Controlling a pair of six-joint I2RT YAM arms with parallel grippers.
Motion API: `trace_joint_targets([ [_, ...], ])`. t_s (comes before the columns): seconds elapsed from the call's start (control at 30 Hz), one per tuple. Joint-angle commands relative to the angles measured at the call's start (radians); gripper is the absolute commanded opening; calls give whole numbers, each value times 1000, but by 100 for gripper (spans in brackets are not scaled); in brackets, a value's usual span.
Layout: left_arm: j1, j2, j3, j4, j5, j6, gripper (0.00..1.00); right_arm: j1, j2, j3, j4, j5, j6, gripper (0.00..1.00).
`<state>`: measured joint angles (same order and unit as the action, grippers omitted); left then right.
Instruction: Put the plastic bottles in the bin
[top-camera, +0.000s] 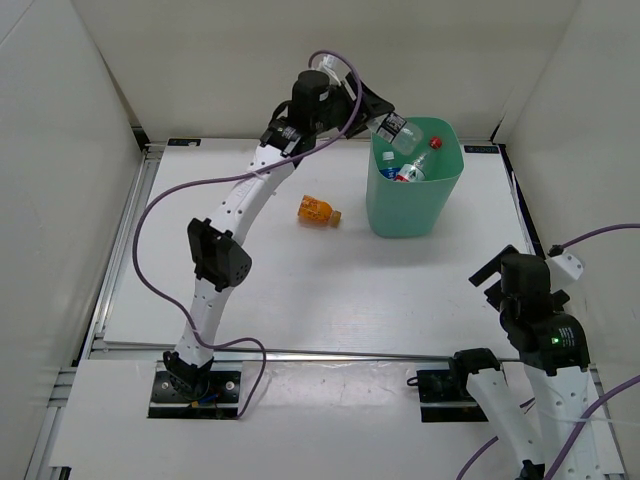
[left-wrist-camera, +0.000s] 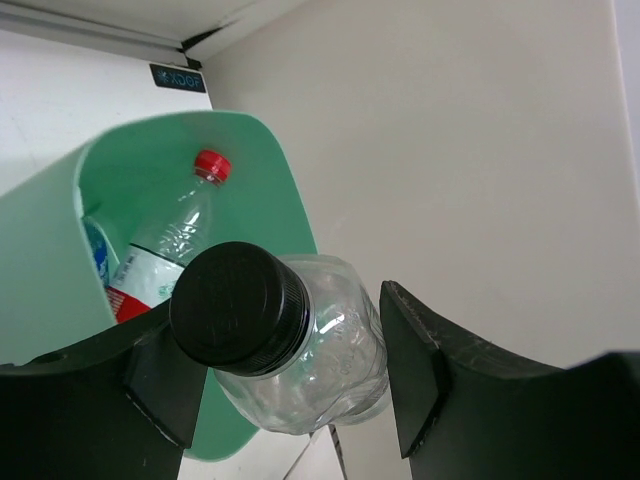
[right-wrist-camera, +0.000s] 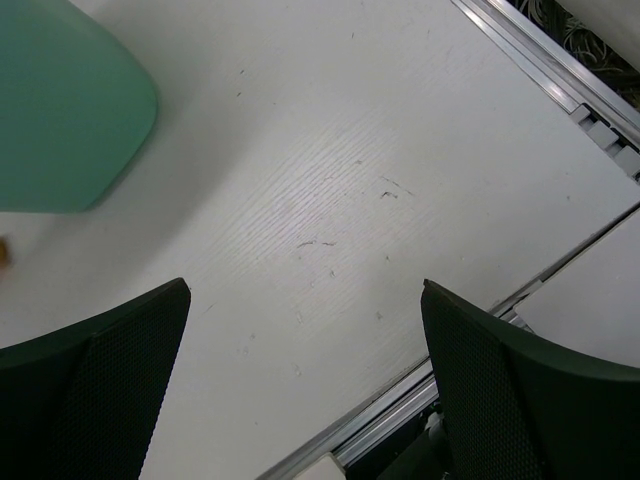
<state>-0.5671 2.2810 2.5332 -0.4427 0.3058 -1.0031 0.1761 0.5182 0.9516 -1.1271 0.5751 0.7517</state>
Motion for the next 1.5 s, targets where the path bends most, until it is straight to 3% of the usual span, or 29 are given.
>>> trace_joint_targets([
  [0.0, -7, 8, 30, 39, -39, -3, 38, -3, -4, 1, 6, -8, -15, 99],
  [0.2, -7, 41, 39, 70, -48, -37, 43, -3, -4, 12, 6, -8, -15, 99],
  [0.47, -45, 41, 30, 88, -48, -37, 58, -3, 17, 12, 16, -18, -15, 99],
  [0.53, -45, 41, 30, 88, -48, -37, 74, -3, 28, 12, 16, -18, -26, 99],
  [0.7, -45, 18, -2, 88, -37, 24, 100, -3, 28, 1, 49, -27, -26, 99],
  [0.93, -54, -99, -106, 88, -37, 110, 100, -3, 57, -8, 69, -46, -26, 99],
  [1.07, 59, -280, -273, 88, -53, 68, 100, -3, 66, 29, 69, -37, -58, 99],
  [1.2, 189, -435, -537, 88, -74, -24, 100, -3, 75, 38, 90, -14, -84, 99],
  [1.27, 222, -451, -609, 76, -56, -123, 100, -3, 75, 38, 102, -14, -94, 99],
  [1.4, 231, -408, -649, 21, -33, -124, 100, -3, 94, 38, 102, -34, -84, 99],
  [1.47, 231, -346, -558, -182, -110, -147, 100, -3, 103, 49, 112, -34, -75, 99],
])
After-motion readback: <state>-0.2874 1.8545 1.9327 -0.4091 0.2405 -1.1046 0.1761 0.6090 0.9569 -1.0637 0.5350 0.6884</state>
